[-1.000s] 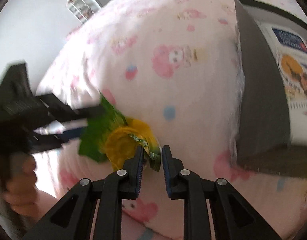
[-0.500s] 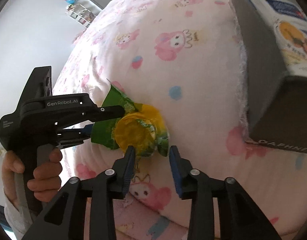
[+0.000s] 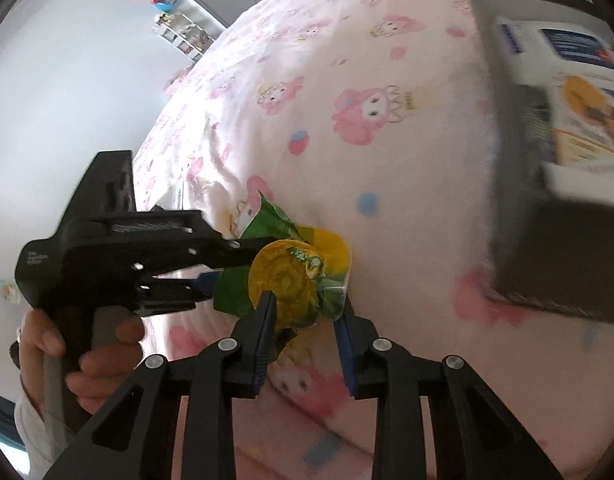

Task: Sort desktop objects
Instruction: 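Carry the corn snack bag with the left gripper toward the black box, then move the held snack bag over the open box with the left gripper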

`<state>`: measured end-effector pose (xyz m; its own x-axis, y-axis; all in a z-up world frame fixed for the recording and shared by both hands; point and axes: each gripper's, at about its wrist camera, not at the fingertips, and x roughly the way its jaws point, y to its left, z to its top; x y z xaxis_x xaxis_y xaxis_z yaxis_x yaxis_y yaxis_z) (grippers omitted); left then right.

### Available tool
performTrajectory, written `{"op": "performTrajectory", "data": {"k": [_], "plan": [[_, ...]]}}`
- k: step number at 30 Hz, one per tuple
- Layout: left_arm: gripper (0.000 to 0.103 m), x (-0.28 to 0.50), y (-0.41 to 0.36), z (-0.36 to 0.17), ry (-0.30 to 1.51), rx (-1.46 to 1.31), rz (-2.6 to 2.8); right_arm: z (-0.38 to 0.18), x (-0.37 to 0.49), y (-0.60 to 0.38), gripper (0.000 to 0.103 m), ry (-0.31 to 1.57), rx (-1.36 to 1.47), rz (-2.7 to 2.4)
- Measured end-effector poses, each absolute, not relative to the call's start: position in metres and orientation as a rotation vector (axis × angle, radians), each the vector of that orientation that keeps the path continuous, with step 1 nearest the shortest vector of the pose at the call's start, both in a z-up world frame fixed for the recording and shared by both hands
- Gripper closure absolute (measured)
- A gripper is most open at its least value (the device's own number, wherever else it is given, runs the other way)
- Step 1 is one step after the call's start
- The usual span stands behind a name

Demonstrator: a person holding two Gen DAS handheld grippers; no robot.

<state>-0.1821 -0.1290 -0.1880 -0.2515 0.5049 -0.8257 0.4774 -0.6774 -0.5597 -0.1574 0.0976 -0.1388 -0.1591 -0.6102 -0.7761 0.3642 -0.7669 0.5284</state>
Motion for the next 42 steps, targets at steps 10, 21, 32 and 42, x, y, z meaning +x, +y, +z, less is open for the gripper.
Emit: {"op": "performTrajectory", "data": {"k": [10, 21, 32, 42], "plan": [[0.063, -0.177, -0.078, -0.191, -1.0, -1.959, 2.176, -0.144, -0.152, 0.173, 0.077, -0.276, 1.599, -2.111], [0.063, -0.165, -0.084, -0.186, -1.041, -1.939, 2.249, -0.158, -0.152, 0.178, 0.075, -0.323, 1.595, -2.001], [0.067, -0.171, -0.06, -0.19, -0.743, -2.085, 2.312, -0.189, -0.166, 0.195, 0.065, -0.622, 1.585, -1.821], [0.088, -0.156, -0.058, -0.172, -0.845, -1.902, 2.245, -0.163, -0.151, 0.209, 0.075, -0.579, 1.493, -1.854]]}}
